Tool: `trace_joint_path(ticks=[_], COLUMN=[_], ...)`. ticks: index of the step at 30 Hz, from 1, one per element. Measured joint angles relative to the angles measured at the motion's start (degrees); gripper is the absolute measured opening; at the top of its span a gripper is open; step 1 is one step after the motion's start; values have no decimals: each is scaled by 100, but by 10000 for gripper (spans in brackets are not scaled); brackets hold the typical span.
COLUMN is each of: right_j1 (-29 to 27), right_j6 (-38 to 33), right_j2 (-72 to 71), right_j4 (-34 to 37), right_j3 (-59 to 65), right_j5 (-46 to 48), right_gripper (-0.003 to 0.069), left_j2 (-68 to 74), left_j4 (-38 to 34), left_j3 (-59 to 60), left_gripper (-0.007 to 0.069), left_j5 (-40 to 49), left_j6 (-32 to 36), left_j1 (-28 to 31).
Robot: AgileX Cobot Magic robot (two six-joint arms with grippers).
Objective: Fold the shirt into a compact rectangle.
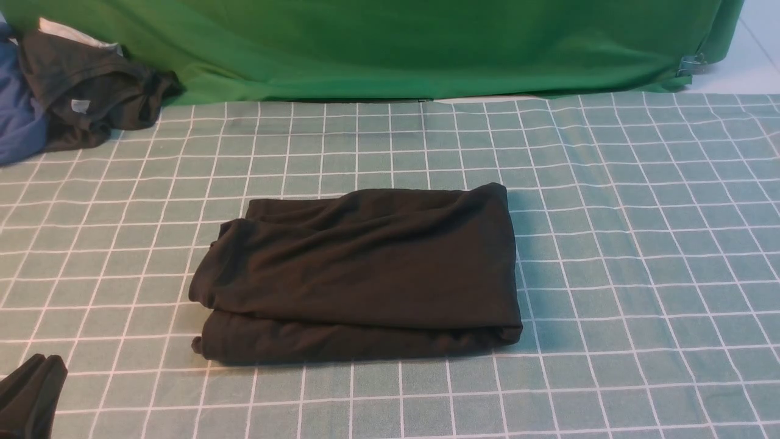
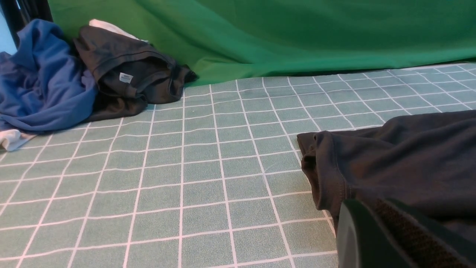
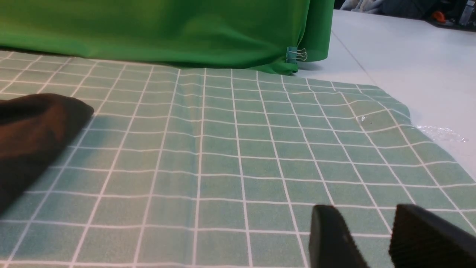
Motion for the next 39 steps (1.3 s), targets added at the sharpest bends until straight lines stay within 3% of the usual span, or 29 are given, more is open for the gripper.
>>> trace_joint_path(ticks=[39], right_j1=[0], right_j6=[0], right_j2=[0], right_j4=[0], right_j3=[0], right_j5=[0], right_gripper=[239], left_j2=[0], left_j4=[0], left_j3=[0], left_gripper=[15], left_j5=[-14], left_j6=[0], left_j1=[224])
